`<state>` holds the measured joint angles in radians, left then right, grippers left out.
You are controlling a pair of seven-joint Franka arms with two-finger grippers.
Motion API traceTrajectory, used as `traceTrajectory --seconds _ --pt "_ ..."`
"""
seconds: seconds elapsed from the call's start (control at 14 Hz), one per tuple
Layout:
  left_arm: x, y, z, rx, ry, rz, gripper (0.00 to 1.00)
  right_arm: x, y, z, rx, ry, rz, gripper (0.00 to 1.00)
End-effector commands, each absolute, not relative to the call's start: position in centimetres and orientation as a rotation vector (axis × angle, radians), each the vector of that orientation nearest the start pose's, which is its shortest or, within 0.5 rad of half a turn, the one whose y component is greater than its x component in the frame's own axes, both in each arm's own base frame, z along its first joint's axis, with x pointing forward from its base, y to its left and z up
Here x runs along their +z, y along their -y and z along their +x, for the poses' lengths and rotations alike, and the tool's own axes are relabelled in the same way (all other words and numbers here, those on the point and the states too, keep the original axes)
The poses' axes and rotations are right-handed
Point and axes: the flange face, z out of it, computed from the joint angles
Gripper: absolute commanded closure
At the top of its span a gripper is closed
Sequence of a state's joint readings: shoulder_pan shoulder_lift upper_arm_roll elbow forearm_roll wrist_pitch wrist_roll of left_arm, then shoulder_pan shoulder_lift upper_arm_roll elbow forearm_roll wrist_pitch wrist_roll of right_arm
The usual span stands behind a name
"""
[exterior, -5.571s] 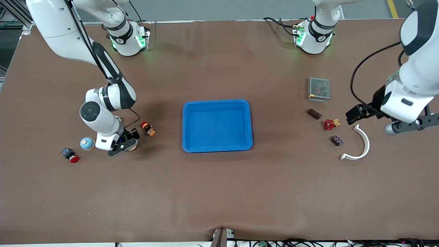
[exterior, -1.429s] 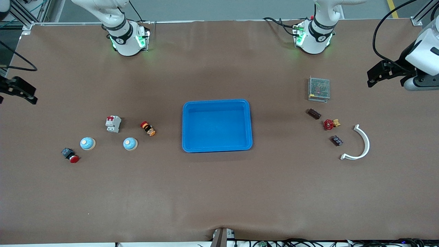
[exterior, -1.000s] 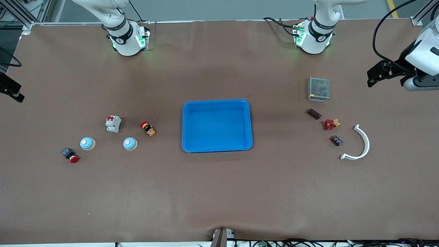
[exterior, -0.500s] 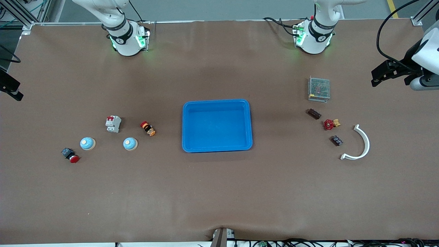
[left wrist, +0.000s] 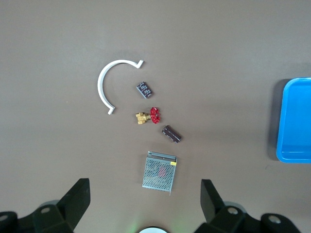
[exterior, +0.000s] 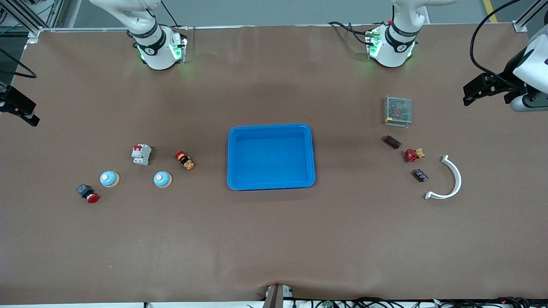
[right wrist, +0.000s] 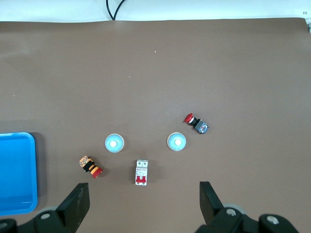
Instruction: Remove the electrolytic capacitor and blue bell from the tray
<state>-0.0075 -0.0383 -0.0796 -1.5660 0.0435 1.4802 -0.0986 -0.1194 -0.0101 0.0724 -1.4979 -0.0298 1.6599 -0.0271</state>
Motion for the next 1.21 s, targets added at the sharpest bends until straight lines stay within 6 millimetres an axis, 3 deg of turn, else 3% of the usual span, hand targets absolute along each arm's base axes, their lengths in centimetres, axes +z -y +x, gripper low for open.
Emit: traceTrajectory --seconds 0.0,1.14 --pt "64.86 3.90 52.46 0.066 -0.008 -3.090 0.00 67.86 2.07 55.90 -0.266 -0.042 -3.154 0.00" --pt "64.97 4.50 52.31 0.070 -0.029 -3.106 0.00 67.90 1.99 55.94 -0.273 -0.039 -3.153 0.00"
